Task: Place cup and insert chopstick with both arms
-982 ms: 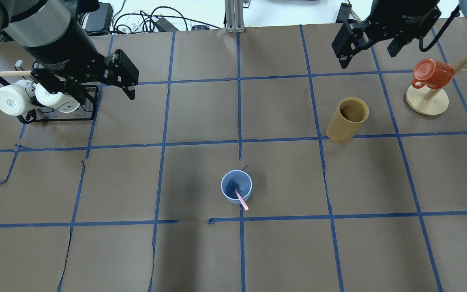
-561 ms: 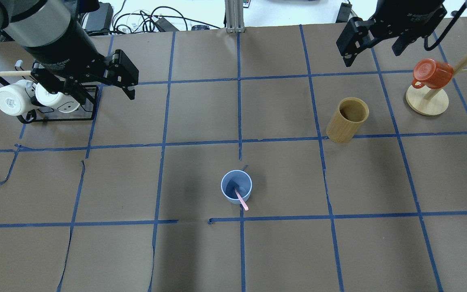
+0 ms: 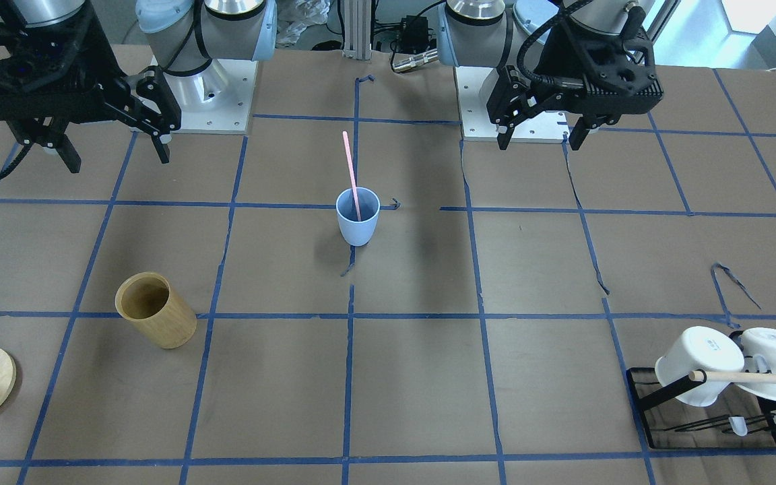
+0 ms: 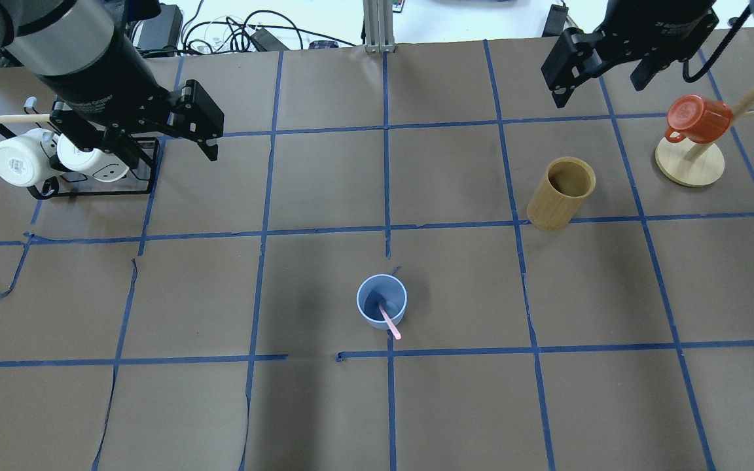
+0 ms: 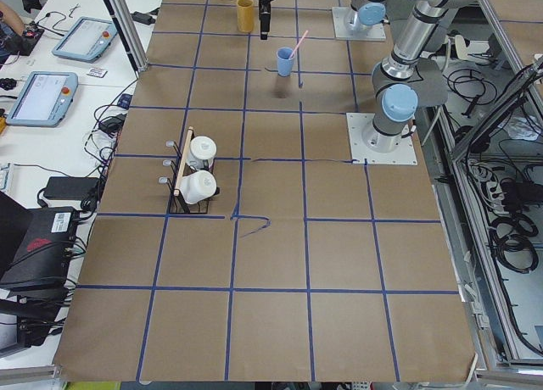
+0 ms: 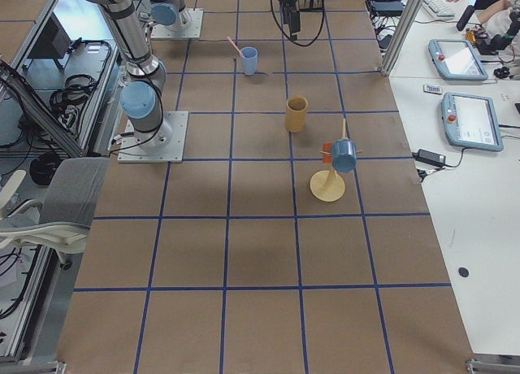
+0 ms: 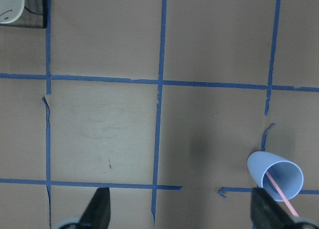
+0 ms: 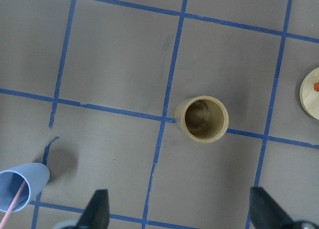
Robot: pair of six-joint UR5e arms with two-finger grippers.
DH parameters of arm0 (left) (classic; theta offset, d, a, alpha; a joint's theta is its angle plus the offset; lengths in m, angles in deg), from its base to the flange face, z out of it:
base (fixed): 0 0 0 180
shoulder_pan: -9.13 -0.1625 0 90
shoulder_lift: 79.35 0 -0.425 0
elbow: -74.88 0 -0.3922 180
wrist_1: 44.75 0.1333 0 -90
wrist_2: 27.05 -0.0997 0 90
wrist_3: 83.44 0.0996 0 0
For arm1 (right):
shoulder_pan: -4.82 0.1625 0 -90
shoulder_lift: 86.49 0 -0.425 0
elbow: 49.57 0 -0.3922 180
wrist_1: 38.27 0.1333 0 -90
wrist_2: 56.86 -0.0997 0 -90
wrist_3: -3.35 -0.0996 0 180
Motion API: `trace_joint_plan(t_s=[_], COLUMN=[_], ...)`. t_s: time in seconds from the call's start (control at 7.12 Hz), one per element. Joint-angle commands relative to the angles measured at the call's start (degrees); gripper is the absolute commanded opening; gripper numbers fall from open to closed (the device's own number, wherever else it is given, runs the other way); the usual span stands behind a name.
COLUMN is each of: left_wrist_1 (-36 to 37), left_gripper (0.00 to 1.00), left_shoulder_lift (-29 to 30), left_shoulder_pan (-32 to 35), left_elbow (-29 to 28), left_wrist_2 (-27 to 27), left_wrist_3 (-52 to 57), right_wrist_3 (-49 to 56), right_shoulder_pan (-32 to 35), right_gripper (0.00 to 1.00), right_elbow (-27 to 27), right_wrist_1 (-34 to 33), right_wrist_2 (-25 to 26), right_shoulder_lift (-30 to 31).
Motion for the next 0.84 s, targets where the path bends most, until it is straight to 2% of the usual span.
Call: trace_joint_plan(t_s=[0.0,0.7], left_wrist_1=[0.0,0.0], left_gripper=[1.0,1.0], left_shoulder_lift=[0.0,0.0], left_shoulder_pan=[0.0,0.0], left_elbow=[0.0,0.0], left_wrist_2=[0.0,0.0], left_wrist_3=[0.0,0.0], right_wrist_3=[1.5,3.0], right_shoulder_pan=[0.0,0.0], right_gripper=[1.0,1.0], right_elbow=[0.4,0.7], right_wrist_1=[-0.2,0.1], right_wrist_2=[-0.3,-2.2], right_shoulder_lift=[0.2,0.0])
